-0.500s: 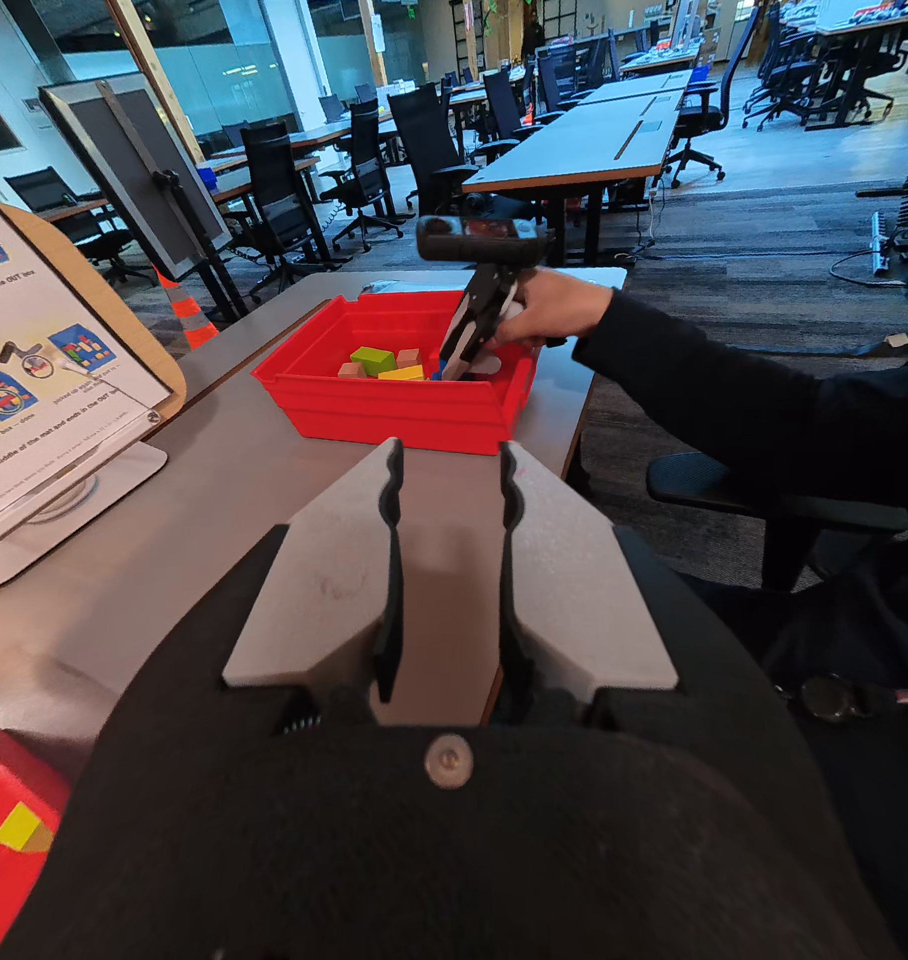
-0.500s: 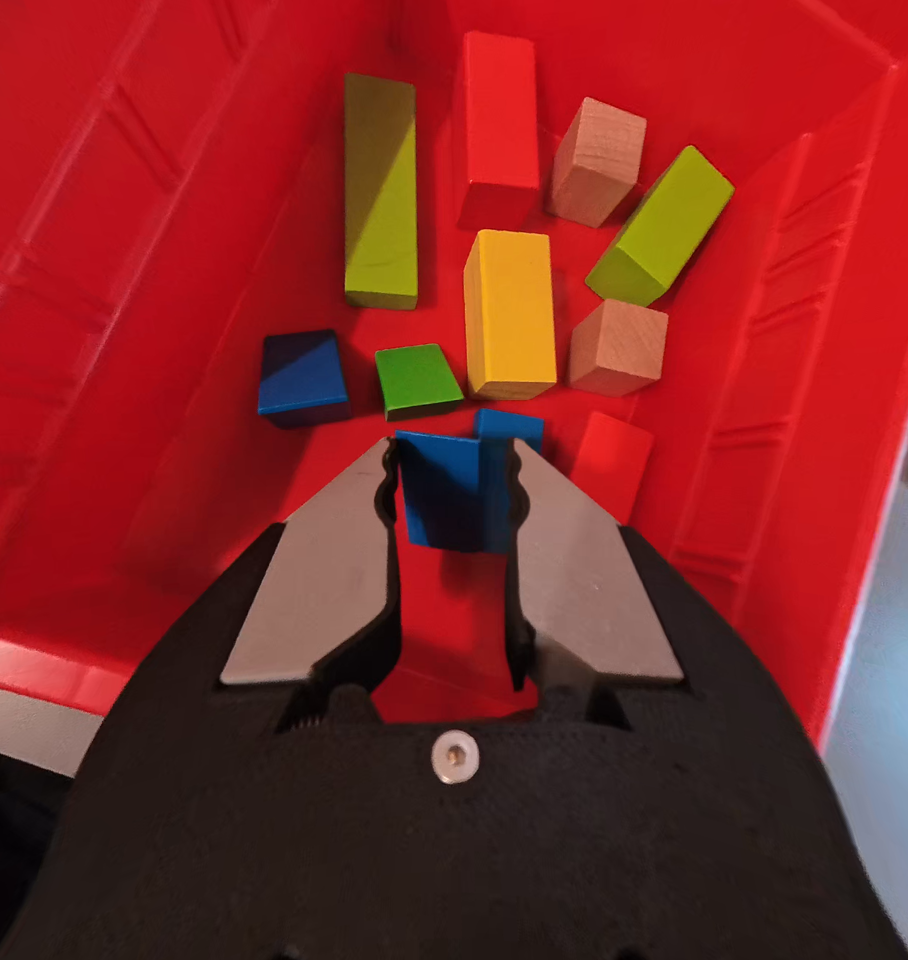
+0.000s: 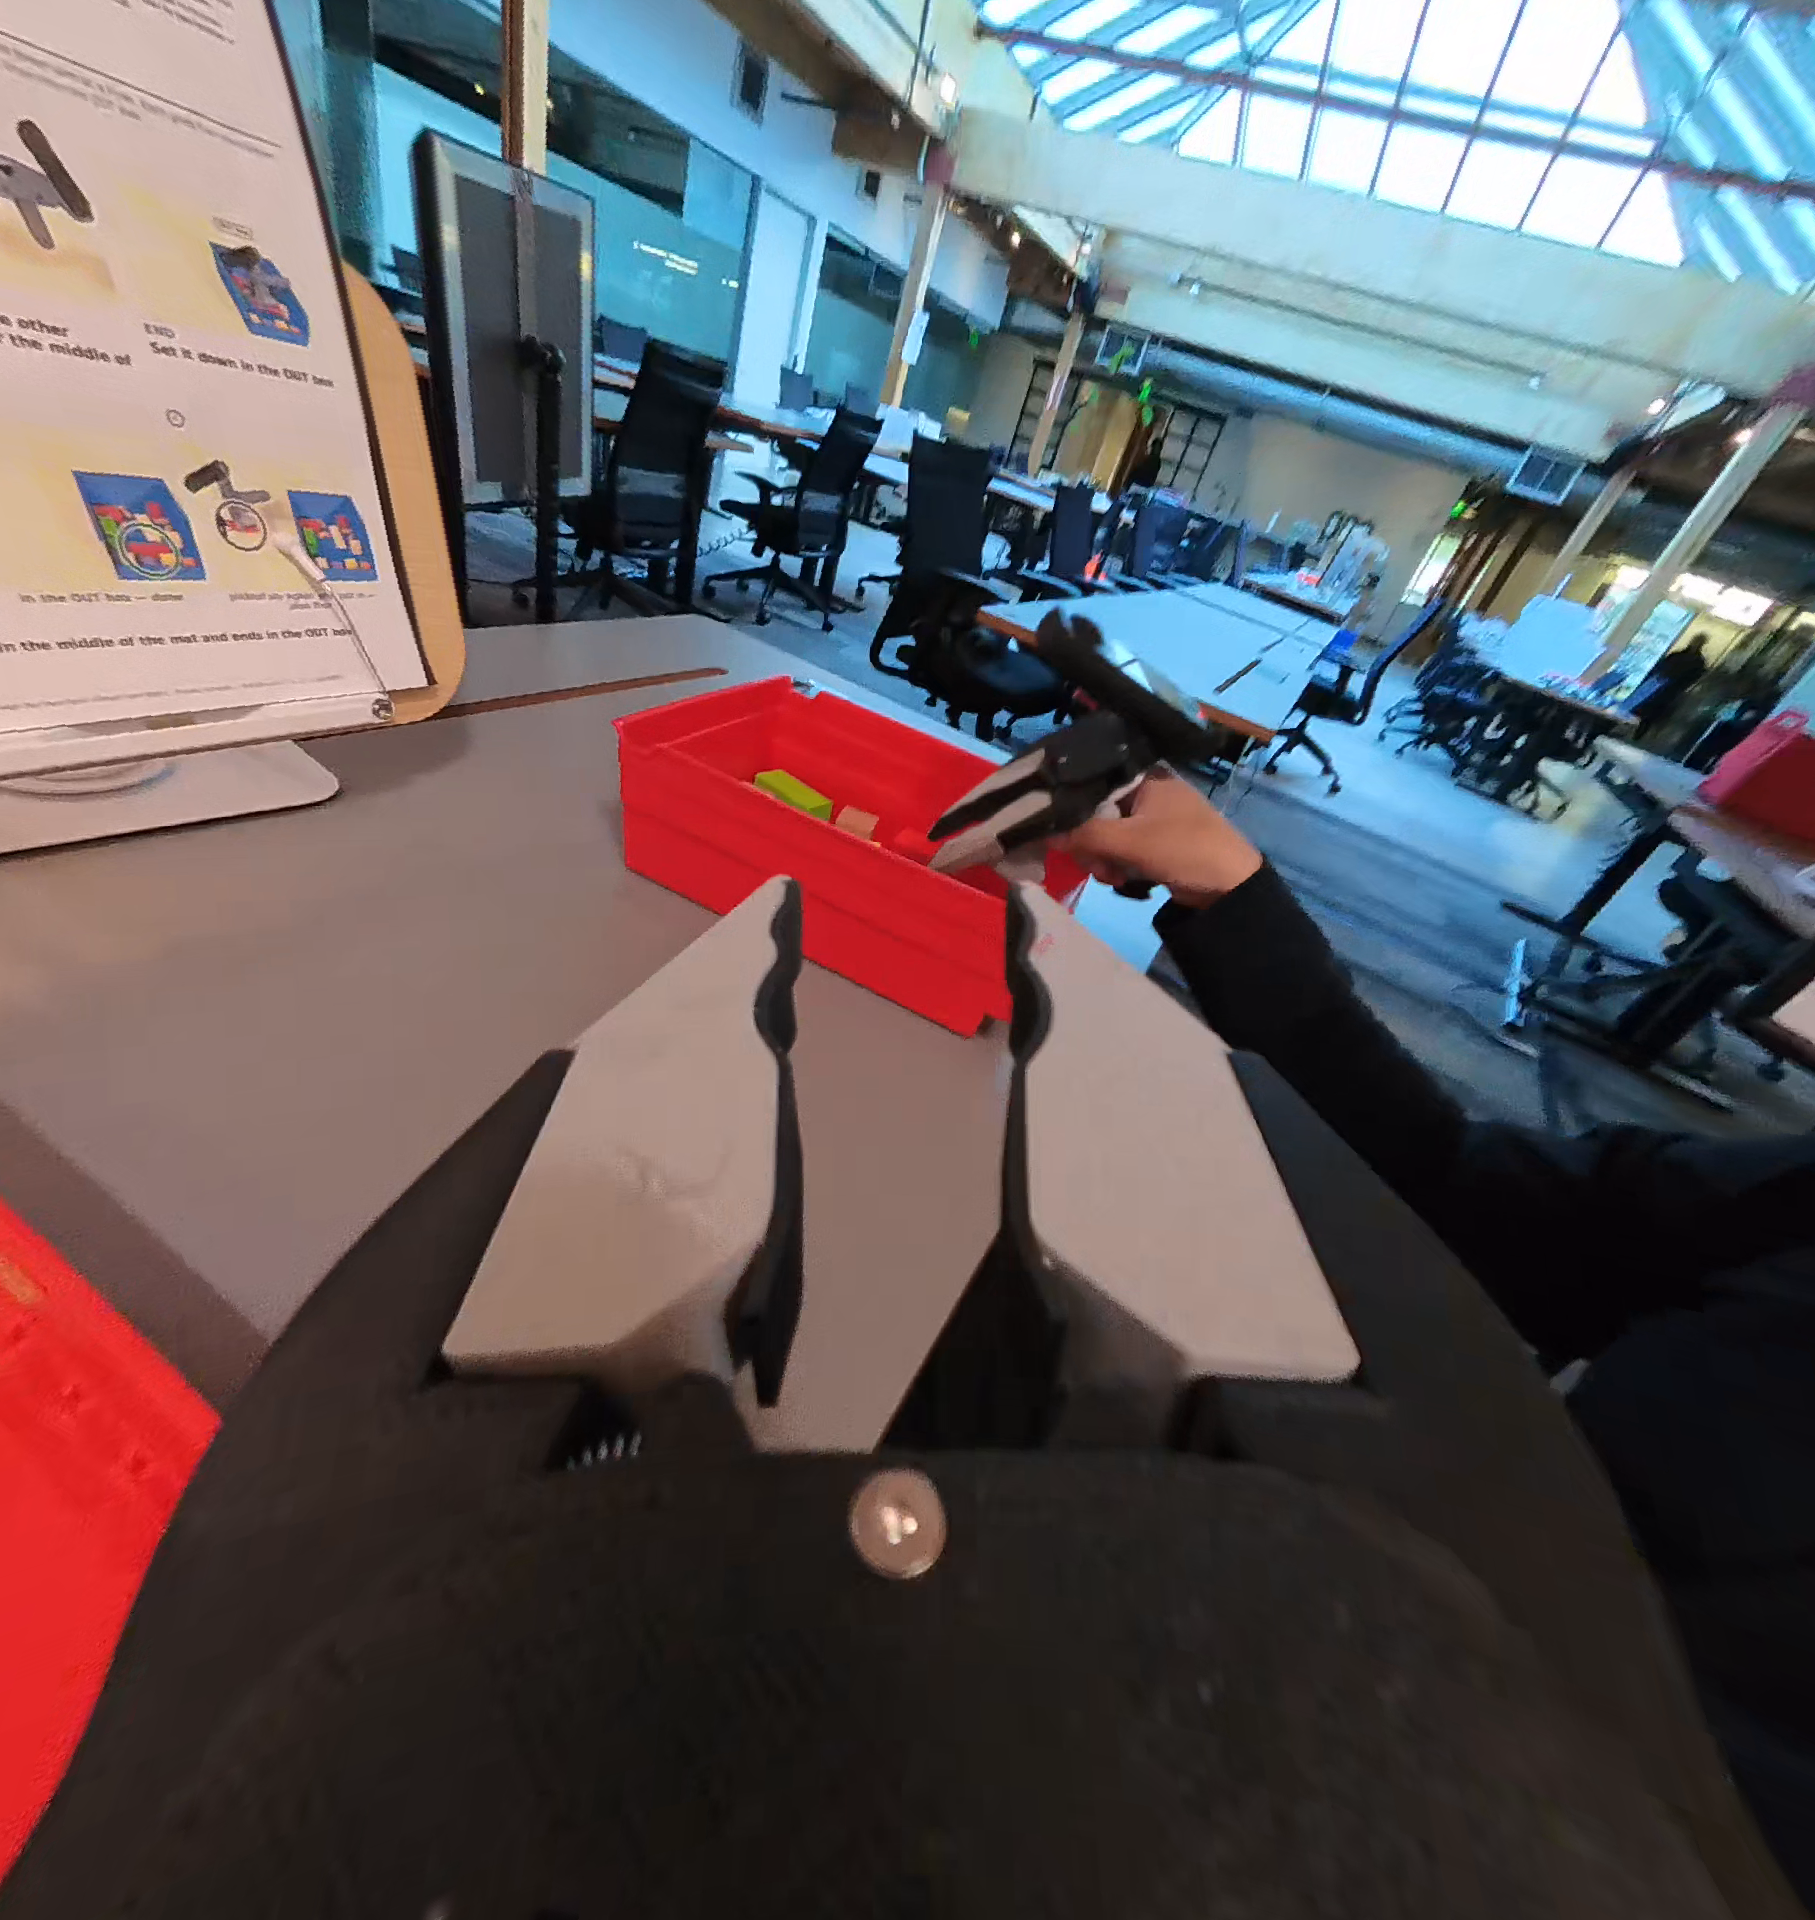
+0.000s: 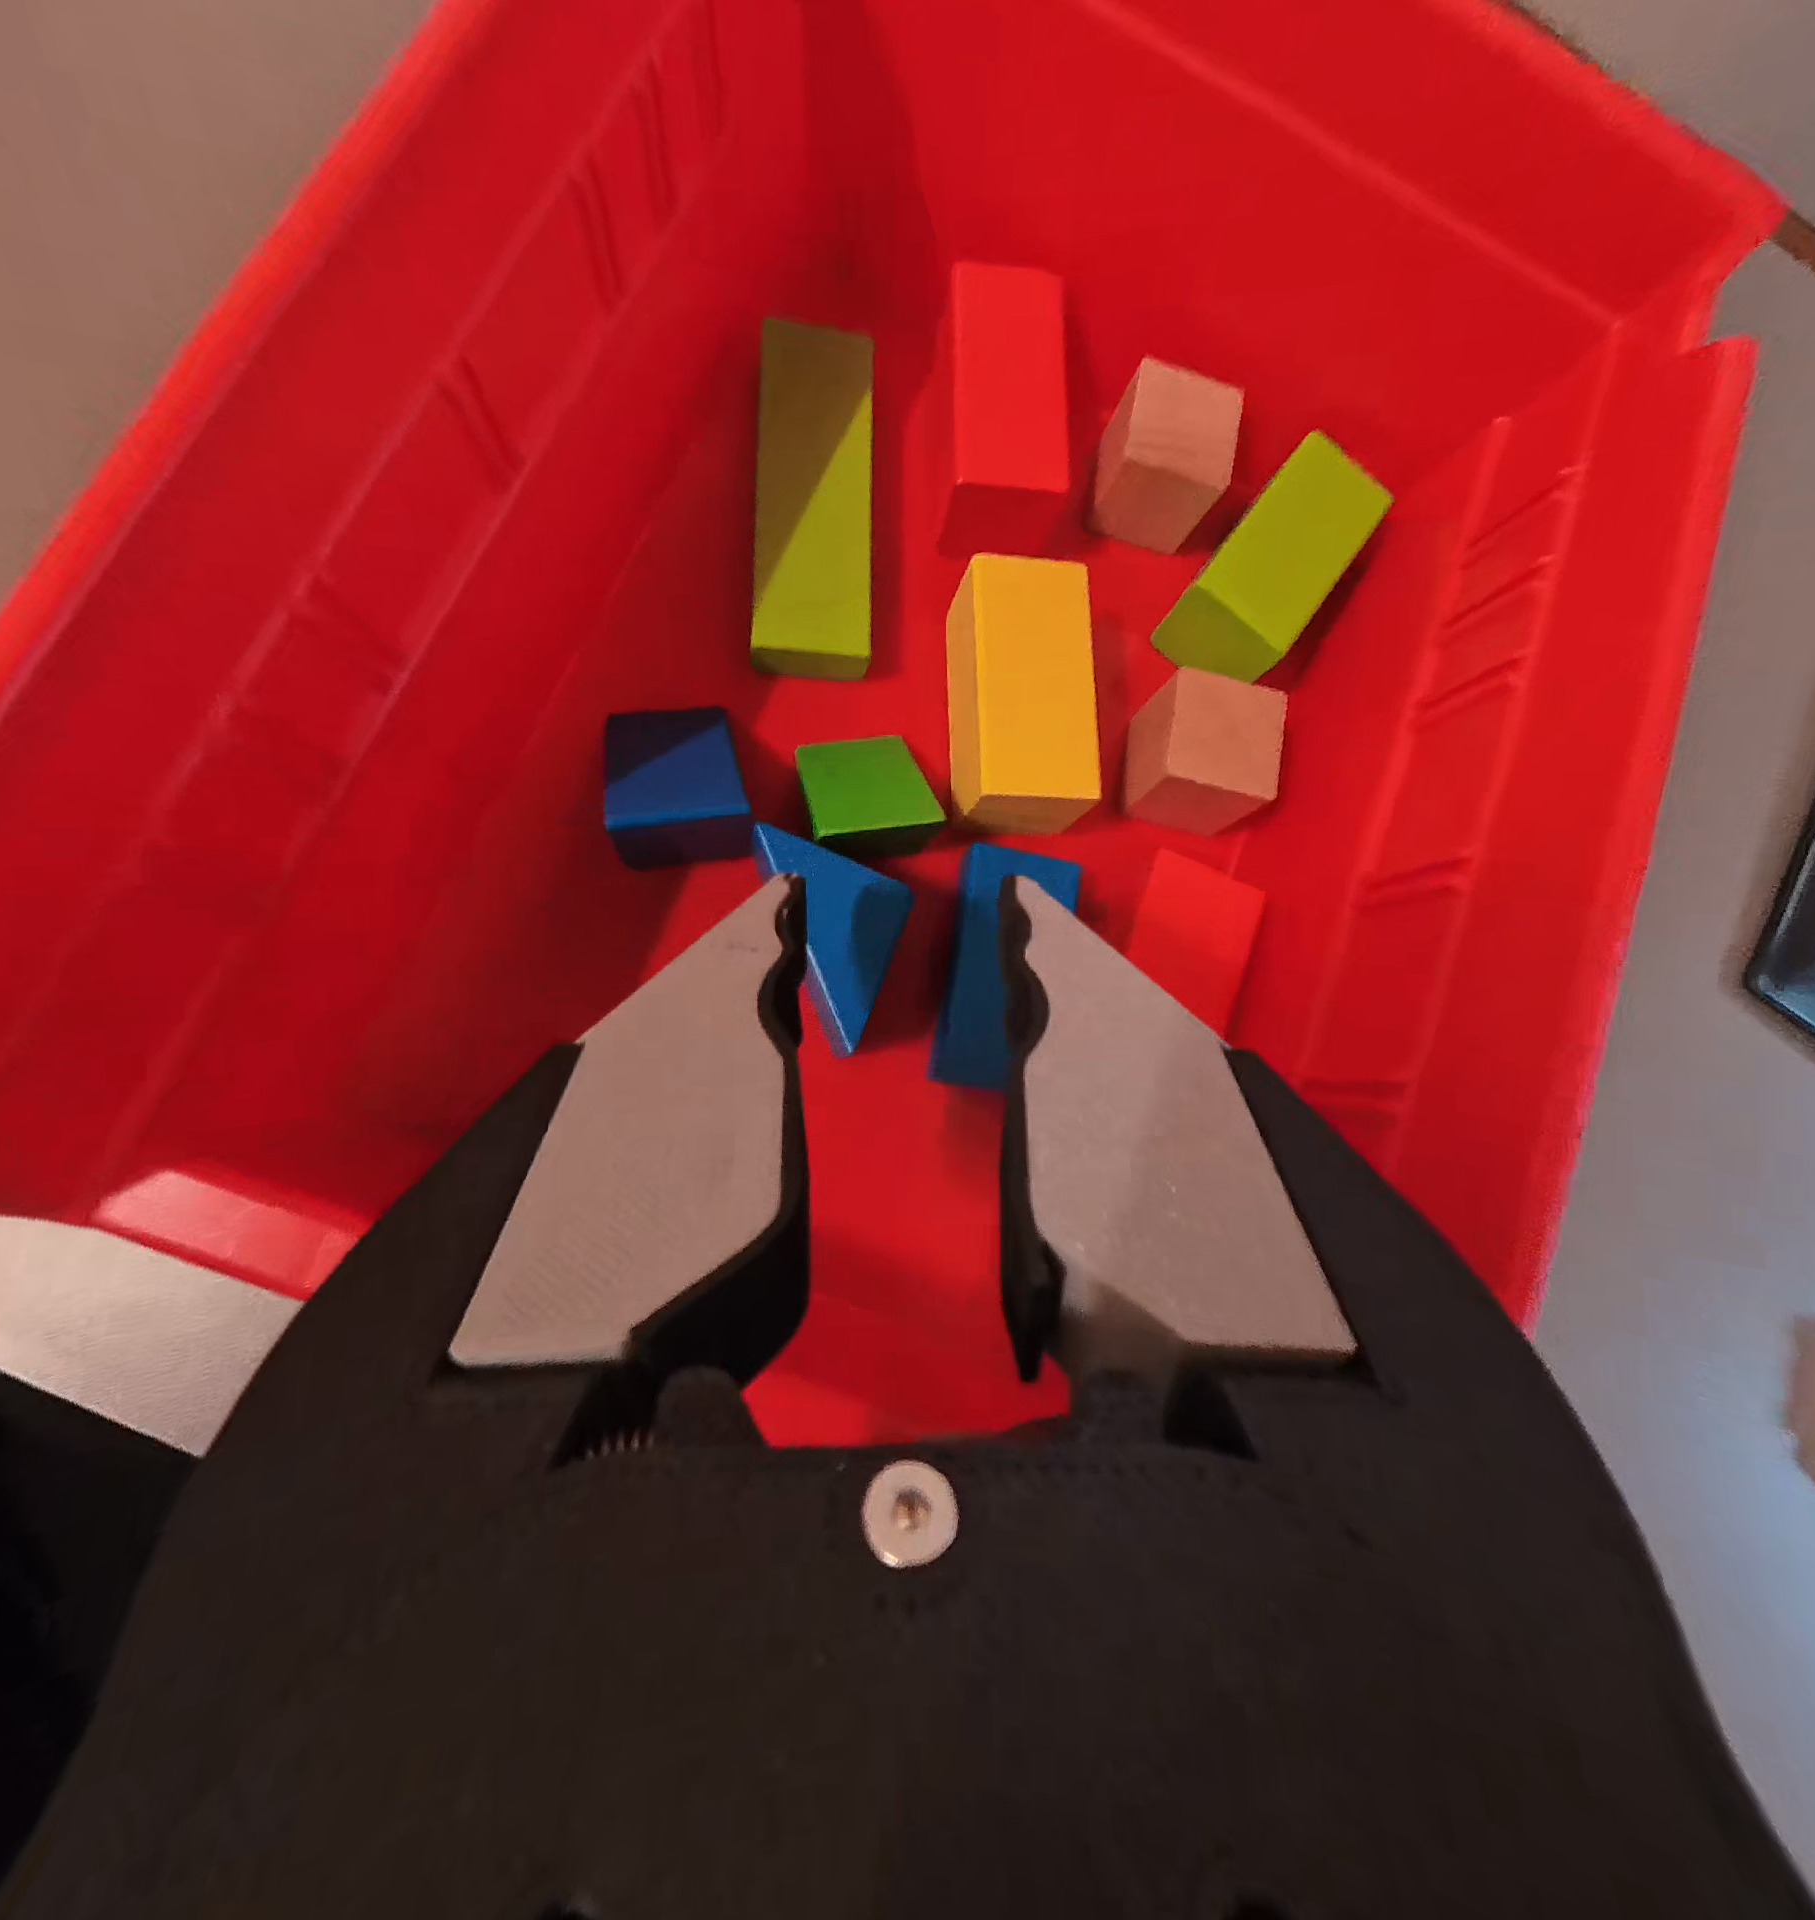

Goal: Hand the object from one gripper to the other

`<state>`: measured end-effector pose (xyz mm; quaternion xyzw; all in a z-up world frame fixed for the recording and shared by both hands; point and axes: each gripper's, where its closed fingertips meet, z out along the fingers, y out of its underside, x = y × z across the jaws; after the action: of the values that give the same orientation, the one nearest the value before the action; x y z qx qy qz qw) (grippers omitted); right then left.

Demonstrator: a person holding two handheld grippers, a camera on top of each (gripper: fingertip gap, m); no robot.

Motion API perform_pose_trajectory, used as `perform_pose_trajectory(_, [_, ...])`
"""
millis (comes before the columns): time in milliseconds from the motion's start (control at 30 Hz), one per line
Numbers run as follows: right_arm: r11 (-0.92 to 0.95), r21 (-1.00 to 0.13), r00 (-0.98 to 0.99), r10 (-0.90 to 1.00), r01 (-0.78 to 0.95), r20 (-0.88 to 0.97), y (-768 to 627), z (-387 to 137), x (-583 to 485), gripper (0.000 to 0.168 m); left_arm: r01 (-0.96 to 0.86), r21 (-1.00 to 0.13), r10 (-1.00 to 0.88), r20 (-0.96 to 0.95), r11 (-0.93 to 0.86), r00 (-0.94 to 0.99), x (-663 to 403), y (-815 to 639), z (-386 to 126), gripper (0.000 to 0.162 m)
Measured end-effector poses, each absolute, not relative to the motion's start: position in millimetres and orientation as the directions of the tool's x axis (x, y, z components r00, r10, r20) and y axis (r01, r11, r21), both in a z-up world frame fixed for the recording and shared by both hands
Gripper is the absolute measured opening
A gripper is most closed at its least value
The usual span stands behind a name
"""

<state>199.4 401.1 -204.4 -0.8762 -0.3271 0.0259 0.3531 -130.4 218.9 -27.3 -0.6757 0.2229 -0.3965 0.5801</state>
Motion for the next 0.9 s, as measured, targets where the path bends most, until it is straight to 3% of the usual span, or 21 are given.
perform_pose_trajectory(267, [-0.486, -0.696, 0.784, 0.595, 0.529, 0.180, 398.0, -183.8, 192.7, 0.034, 0.048, -0.981, -0.537, 0.145, -0.190, 0.831, -198.8, 237.2, -37.4, 0.039])
perform_pose_trajectory(500, [-0.395, -0.778, 0.782, 0.593, 0.489, 0.191, 394.0, -153.8, 184.7, 0.031, 0.017, -0.927, -0.118, 0.066, -0.375, 0.991, -316.8, 249.3, -85.9, 0.049])
perform_pose_trajectory(600, [-0.368, -0.795, 0.779, 0.595, 0.482, 0.197, 391.6, -145.8, 180.5, 0.031, 0.010, -0.846, -0.025, 0.028, -0.533, 0.999, -350.6, 251.6, -127.9, 0.050])
perform_pose_trajectory(733, [-0.356, -0.809, 0.773, 0.609, 0.468, 0.179, 386.4, -141.2, 177.0, 0.030, 0.021, -0.675, -0.092, 0.131, -0.738, 0.987, -346.3, 268.6, -180.3, 0.047])
perform_pose_trajectory(900, [-0.335, -0.832, 0.773, 0.613, 0.442, 0.164, 382.6, -129.4, 176.6, 0.030, -0.299, -0.390, -0.270, -0.128, -0.871, 0.954, -366.7, 272.7, -208.5, 0.037])
